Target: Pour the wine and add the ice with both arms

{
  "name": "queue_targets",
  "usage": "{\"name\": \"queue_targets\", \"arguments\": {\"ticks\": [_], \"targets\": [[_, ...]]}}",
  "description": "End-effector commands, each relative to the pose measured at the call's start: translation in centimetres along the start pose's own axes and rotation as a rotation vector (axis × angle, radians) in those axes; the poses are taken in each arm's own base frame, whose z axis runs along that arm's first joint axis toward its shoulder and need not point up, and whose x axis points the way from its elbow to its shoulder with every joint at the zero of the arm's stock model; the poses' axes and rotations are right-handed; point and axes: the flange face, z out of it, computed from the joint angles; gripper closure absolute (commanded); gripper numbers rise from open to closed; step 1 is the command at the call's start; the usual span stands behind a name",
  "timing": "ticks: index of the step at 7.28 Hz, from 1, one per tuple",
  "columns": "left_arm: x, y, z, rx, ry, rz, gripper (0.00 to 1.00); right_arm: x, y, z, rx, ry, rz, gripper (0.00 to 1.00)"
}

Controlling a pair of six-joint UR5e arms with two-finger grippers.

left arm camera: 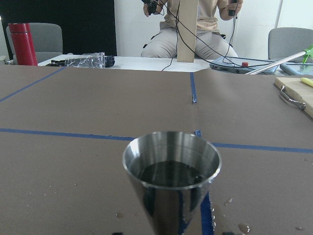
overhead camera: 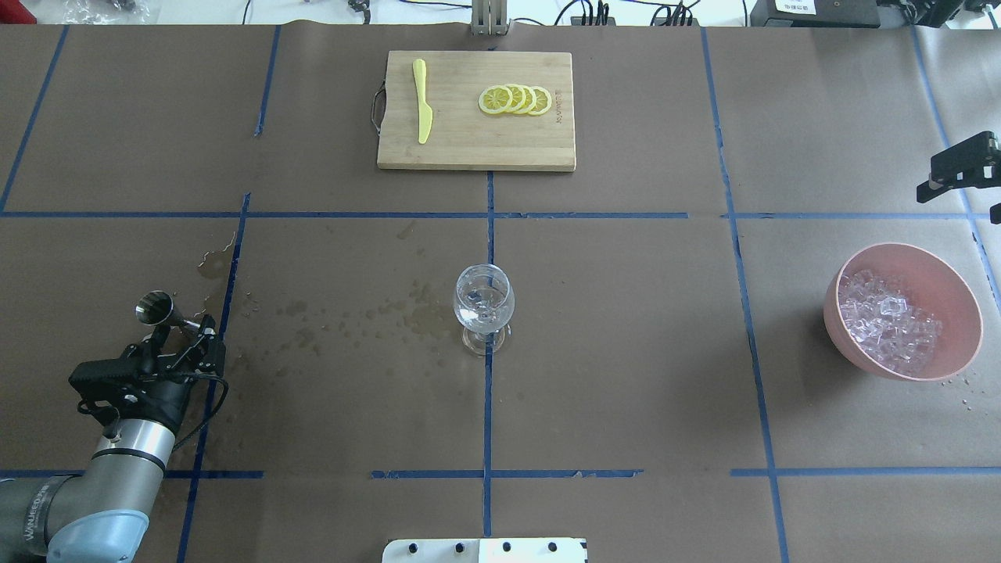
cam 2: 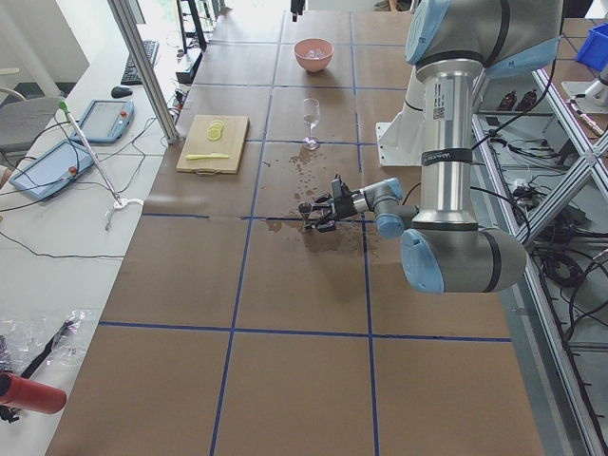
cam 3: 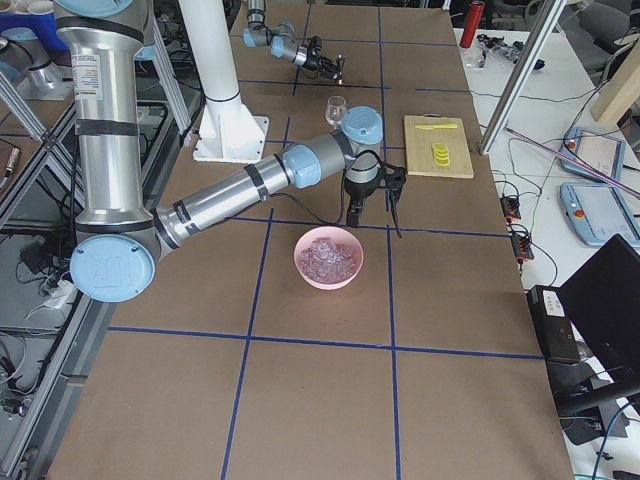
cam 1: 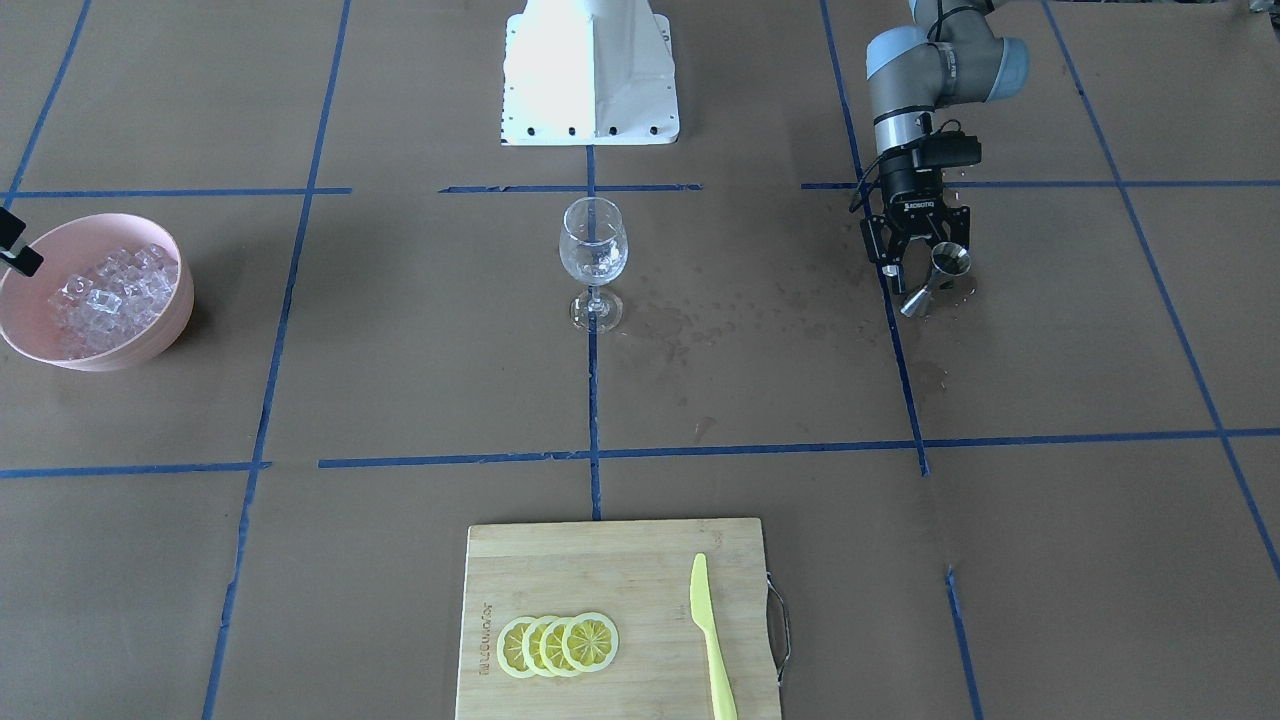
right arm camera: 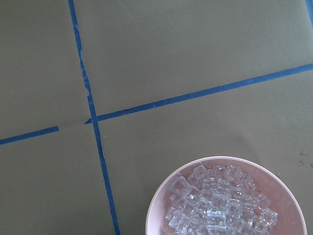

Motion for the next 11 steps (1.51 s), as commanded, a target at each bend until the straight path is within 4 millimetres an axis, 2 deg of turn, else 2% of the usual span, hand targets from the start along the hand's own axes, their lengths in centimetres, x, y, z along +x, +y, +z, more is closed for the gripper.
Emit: {"name": "queue_targets", "arguments": {"ticks": [1,3,5,6,8,10,11], "targets": [[-0.2,-0.3,0.3,0.01,-0.005,-0.001,0.37,-0.2,0.1,0.2,-0.004,0.0,-0.004,0.0],[-0.6,-0.5,0.4,0.022,-0.01,0.003,0.4,-0.3,0.2,0.4,-0.007,0.0,-0.008,0.0],[-0.5,-0.6,0.4,0.028,-0.008,0.0,0.51,-0.4,0.3,0.2,-0.005,-0.001,-0.008,0.0],[-0.2,-0.7,0.4,0.028,-0.005,-0.005,0.7,-0.4,0.4,0.3,-0.006,-0.001,-0.009,0.0],[-0.2,-1.3,0.1,0.04,0.0,-0.015,1.0,-0.2,0.5,0.3,-0.008,0.0,-0.009,0.0],[0.5,-3.1,-0.3,0.046,0.01,-0.039,1.0,0.0,1.0,0.5,-0.005,0.009,-0.013,0.0],[1.0,-4.6,-0.4,0.057,0.013,-0.044,1.0,0.0,1.4,0.6,-0.001,0.018,-0.019,0.0]]}}
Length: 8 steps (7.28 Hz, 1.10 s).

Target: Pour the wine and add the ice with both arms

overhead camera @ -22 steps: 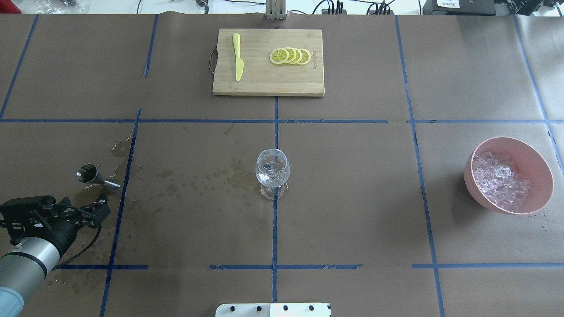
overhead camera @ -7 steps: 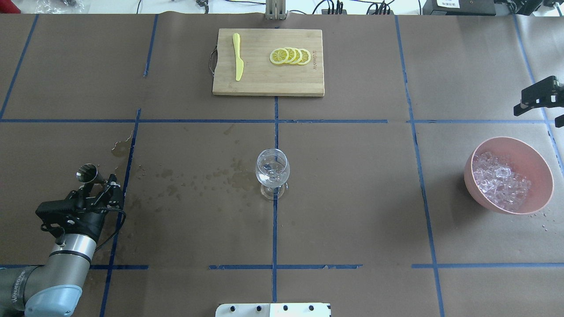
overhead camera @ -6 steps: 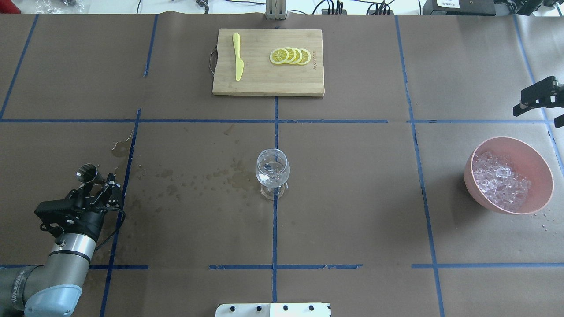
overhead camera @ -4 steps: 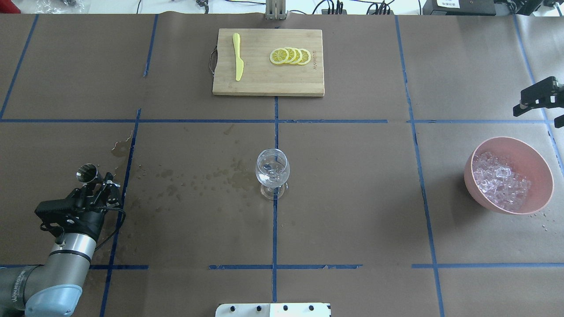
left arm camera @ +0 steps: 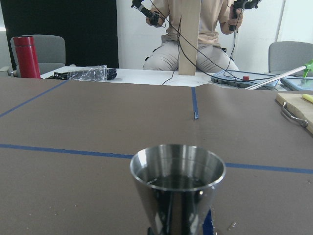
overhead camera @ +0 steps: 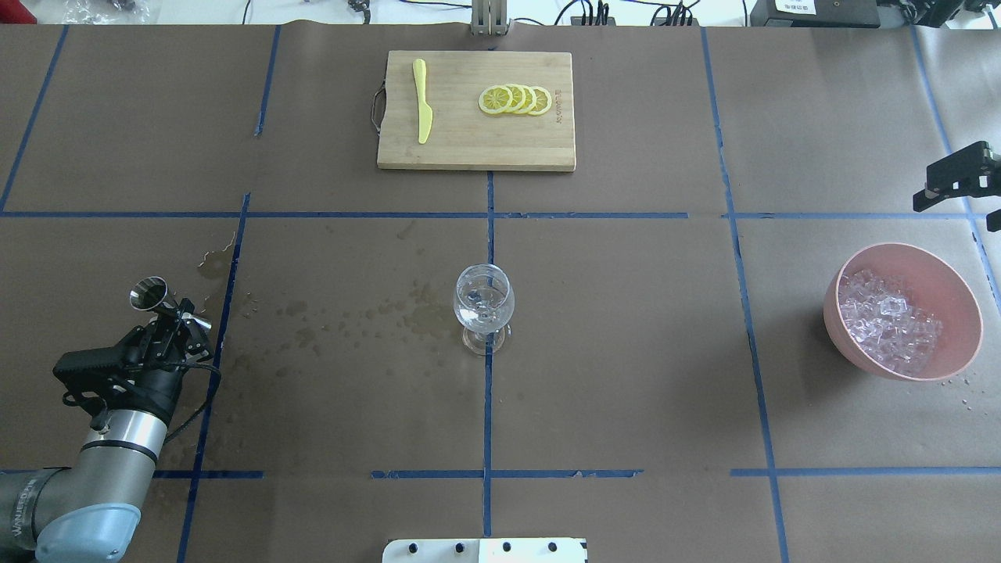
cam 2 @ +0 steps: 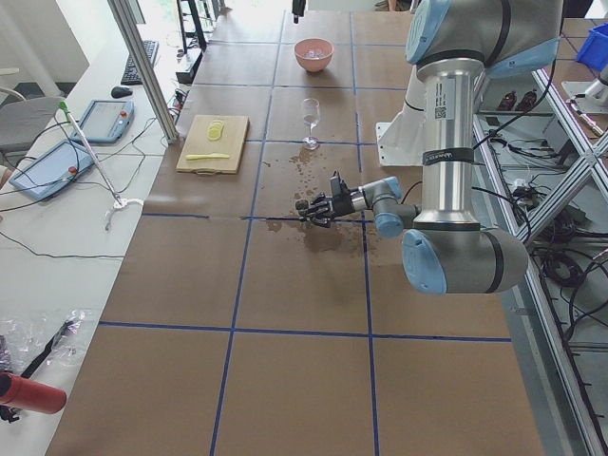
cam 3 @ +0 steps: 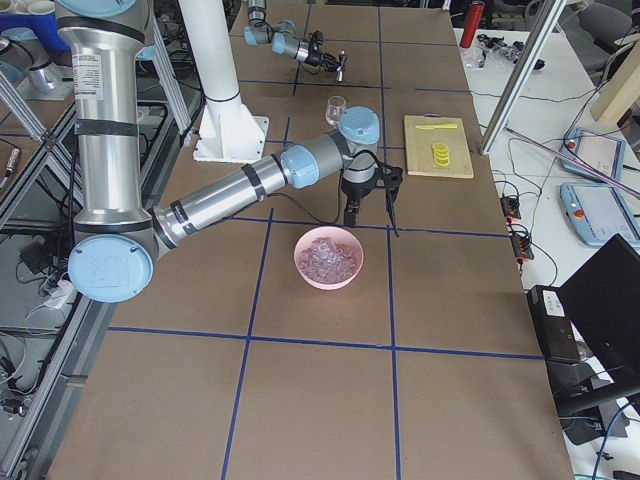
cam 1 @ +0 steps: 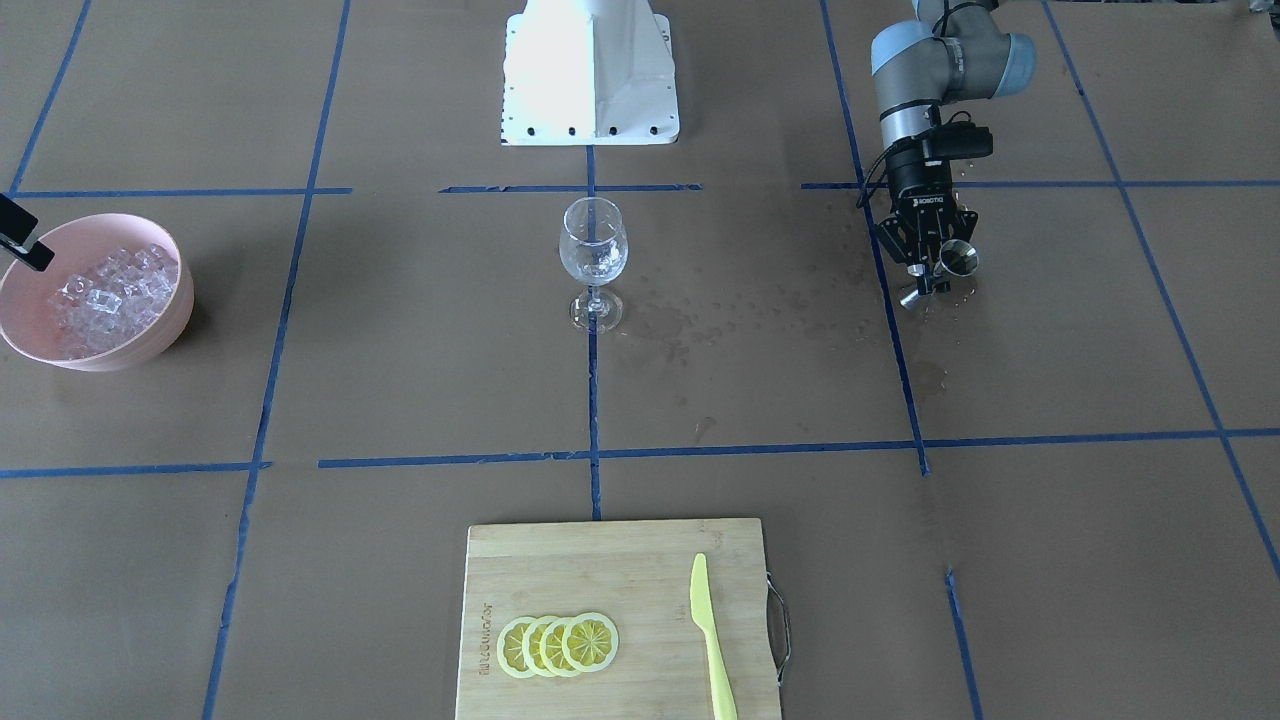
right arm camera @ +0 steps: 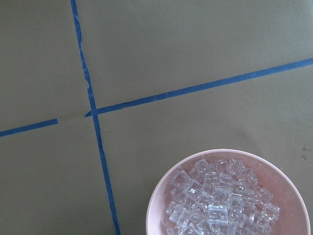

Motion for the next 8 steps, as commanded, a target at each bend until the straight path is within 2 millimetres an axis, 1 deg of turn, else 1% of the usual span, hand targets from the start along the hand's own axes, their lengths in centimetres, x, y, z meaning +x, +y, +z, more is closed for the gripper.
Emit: {"name": "queue_targets", "arguments": {"ticks": [1,2,3,4,5,6,7,8], "targets": [[1.2,-3.6,0.1,0.029,0.004,-0.023,1.0,0.4,1.0,0.1,0.02,-0.004,-0.03,0.0],[1.5,-4.6,0.5,0.042,0.001,-0.027,1.0,1.3,1.5,0.3,0.038,-0.022,-0.056,0.0],[1.9,-5.2,0.7,0.051,0.01,-0.058,1.0,0.8,1.9,0.8,0.037,-0.028,-0.077,0.0],[2.1,-6.6,1.0,0.065,0.029,-0.098,1.0,1.4,2.5,1.8,0.047,0.002,-0.093,0.0],[2.4,-8.6,1.0,0.091,0.054,0.004,1.0,2.0,3.6,3.7,0.073,0.045,-0.133,0.0],[2.2,-10.4,0.8,0.119,0.097,0.007,1.0,2.2,4.1,4.5,0.069,0.063,-0.144,0.0],[2.0,-11.6,1.1,0.145,0.1,0.062,1.0,2.7,4.7,5.2,0.058,0.075,-0.148,0.0],[2.1,-12.8,1.6,0.167,0.087,0.092,1.0,2.7,5.2,5.8,0.061,0.083,-0.162,0.0]]}}
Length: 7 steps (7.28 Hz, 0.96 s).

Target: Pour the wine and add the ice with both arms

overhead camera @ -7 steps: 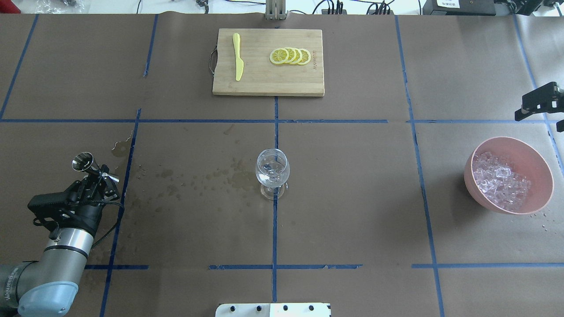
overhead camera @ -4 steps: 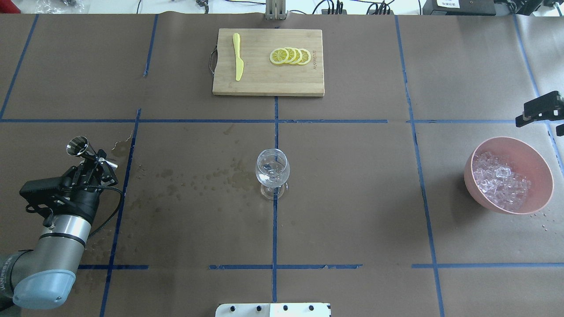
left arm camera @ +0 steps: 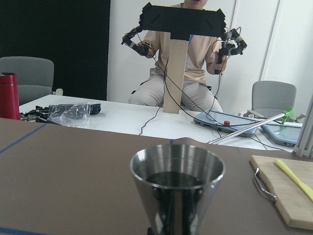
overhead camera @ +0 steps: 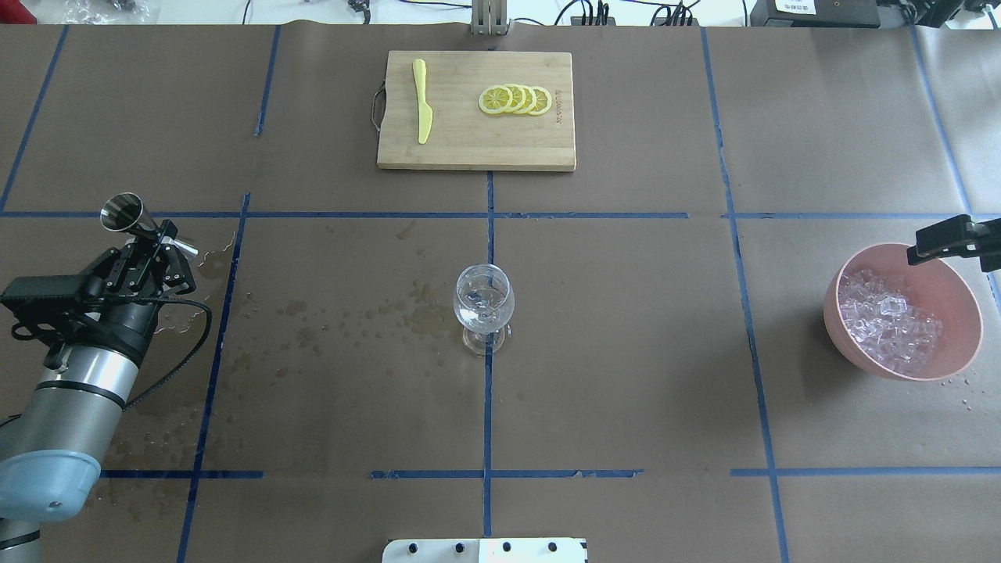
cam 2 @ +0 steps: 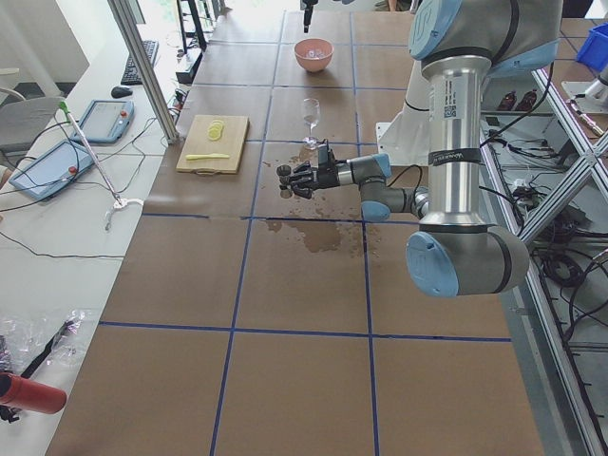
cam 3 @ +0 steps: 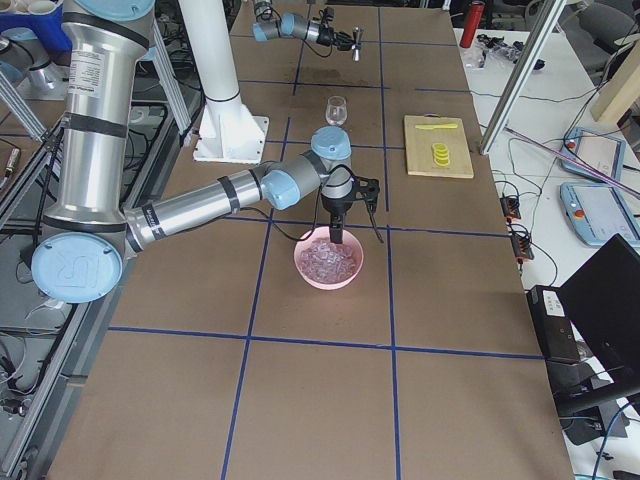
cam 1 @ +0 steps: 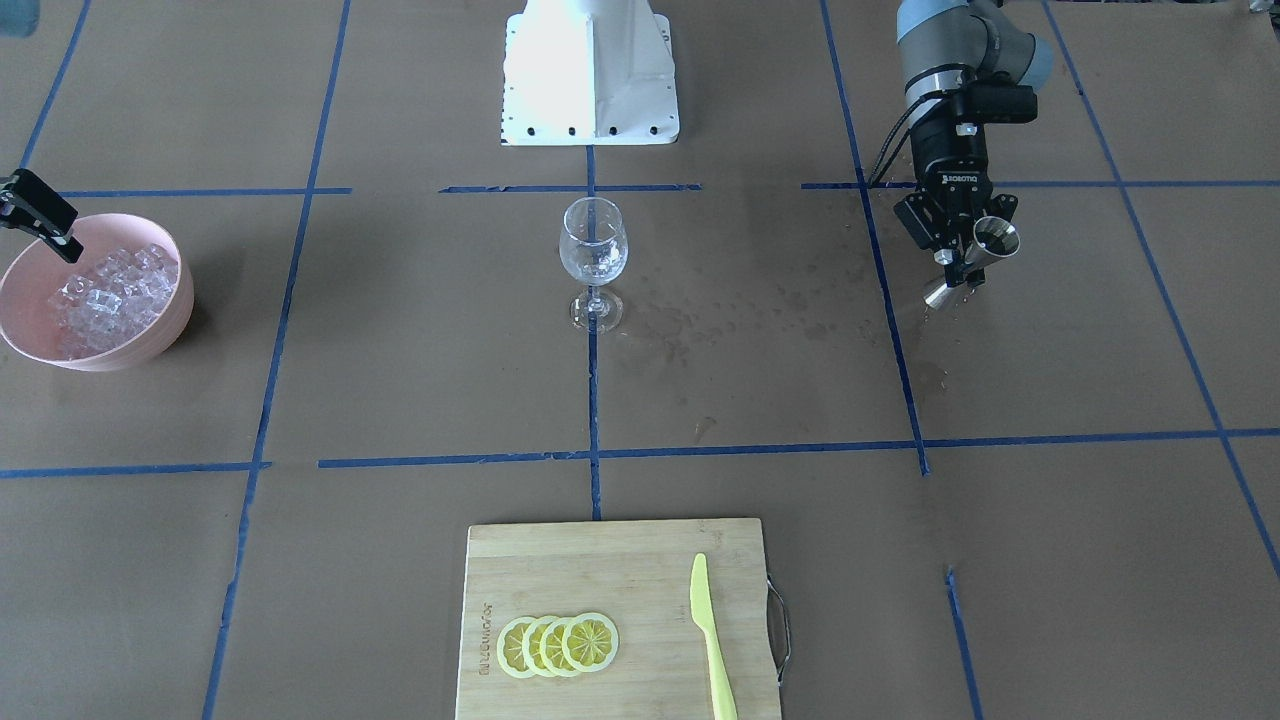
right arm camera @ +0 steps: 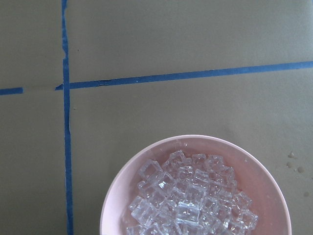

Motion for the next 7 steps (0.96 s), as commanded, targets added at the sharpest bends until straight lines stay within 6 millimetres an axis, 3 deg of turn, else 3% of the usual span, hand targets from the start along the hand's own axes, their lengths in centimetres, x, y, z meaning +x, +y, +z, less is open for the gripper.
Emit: {"name": "queue_targets", "arguments": {"ticks": [1,3,5,7], "targets": [[0.5,-3.3,1.3,0.047,-0.001,0.097,1.0,-0.2,1.7,2.2,-0.003,0.041,-0.011,0.0],[3.1,-6.0,2.9,0.057,0.027,0.078,1.0,-0.7,2.4,3.4,0.018,0.036,-0.002,0.0],[4.0,-7.9,4.0,0.084,0.019,0.268,1.0,0.6,2.9,4.8,0.022,0.059,-0.007,0.0],[7.7,-9.1,4.2,0.082,0.071,0.232,1.0,1.4,2.6,6.1,0.042,0.041,-0.026,0.0]]}}
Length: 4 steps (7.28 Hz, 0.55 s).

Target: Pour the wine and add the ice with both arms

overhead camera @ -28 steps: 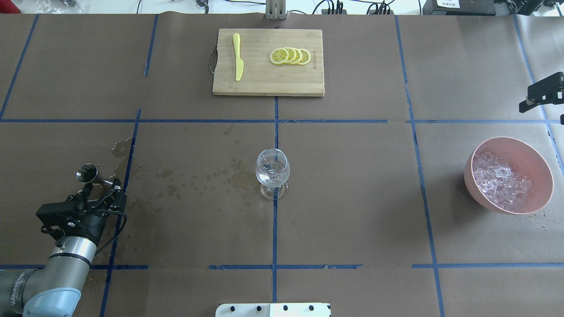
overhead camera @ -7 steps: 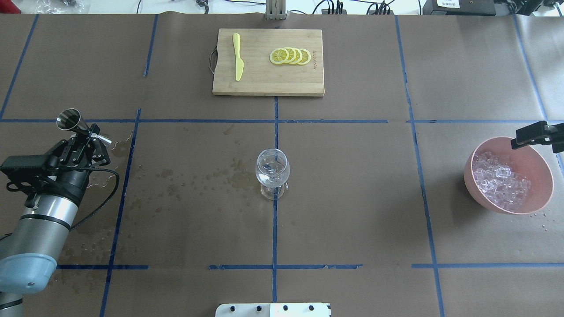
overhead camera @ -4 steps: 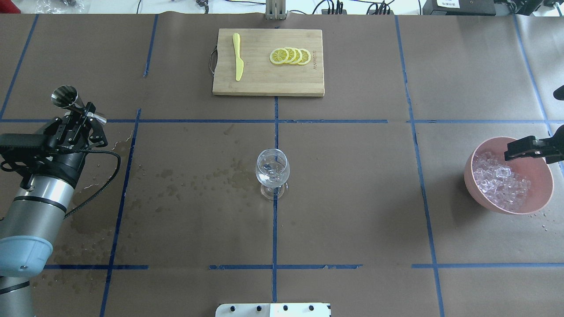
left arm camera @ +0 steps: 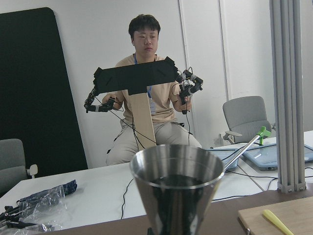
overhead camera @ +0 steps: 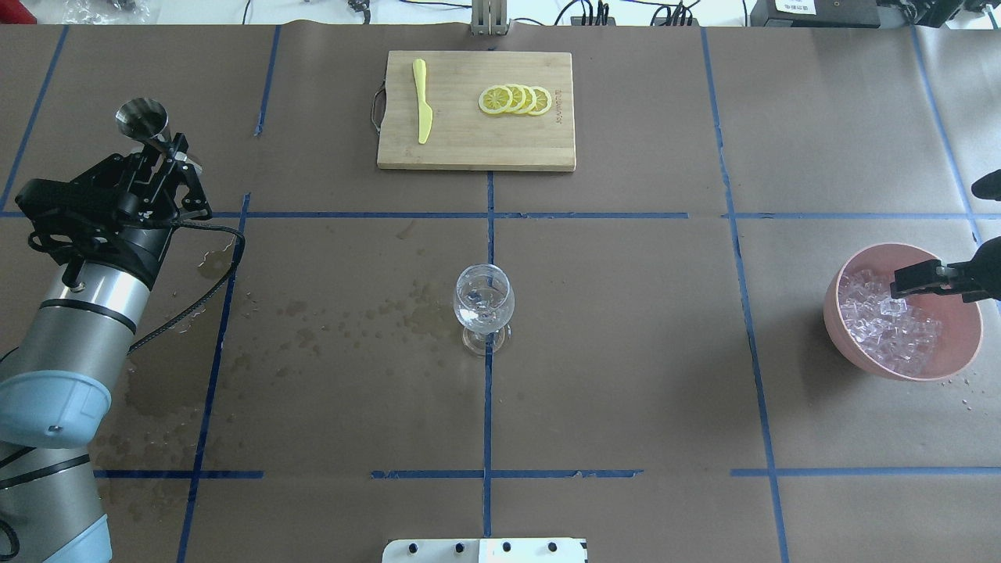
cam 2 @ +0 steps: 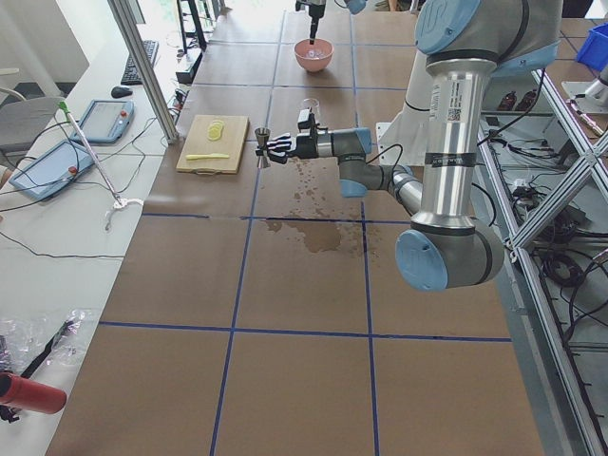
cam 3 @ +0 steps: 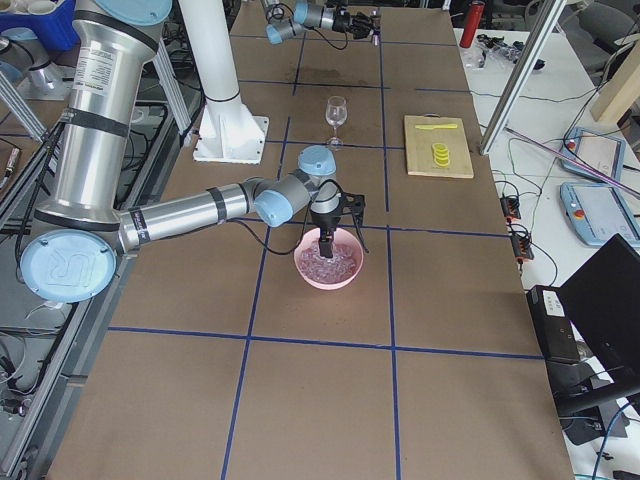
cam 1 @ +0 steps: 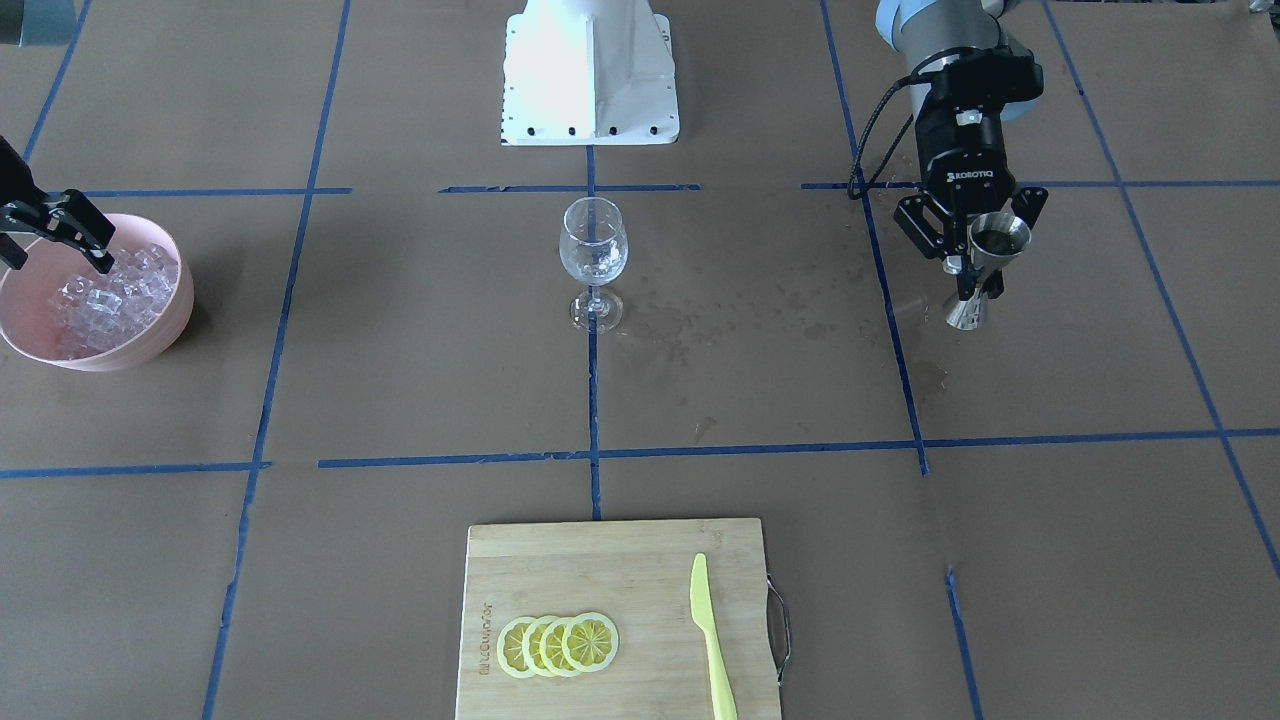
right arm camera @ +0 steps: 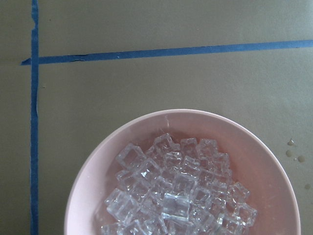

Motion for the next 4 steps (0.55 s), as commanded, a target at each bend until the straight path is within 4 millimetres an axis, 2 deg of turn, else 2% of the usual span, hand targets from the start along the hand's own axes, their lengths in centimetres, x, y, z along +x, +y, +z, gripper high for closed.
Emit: {"name": "queue_targets", "arguments": {"ticks": [1,4], "targets": [[4.0,-1.9,0.4,-0.026,0.094,-0.032,1.0,0.6,-0.2,1.1,0.016,-0.015,-0.012,0.0],[10.4,-3.8,-0.3,-0.081,0.225,-0.08,1.0,-0.1,-0.4,1.0,0.021,-0.025,0.01,0.0]]}}
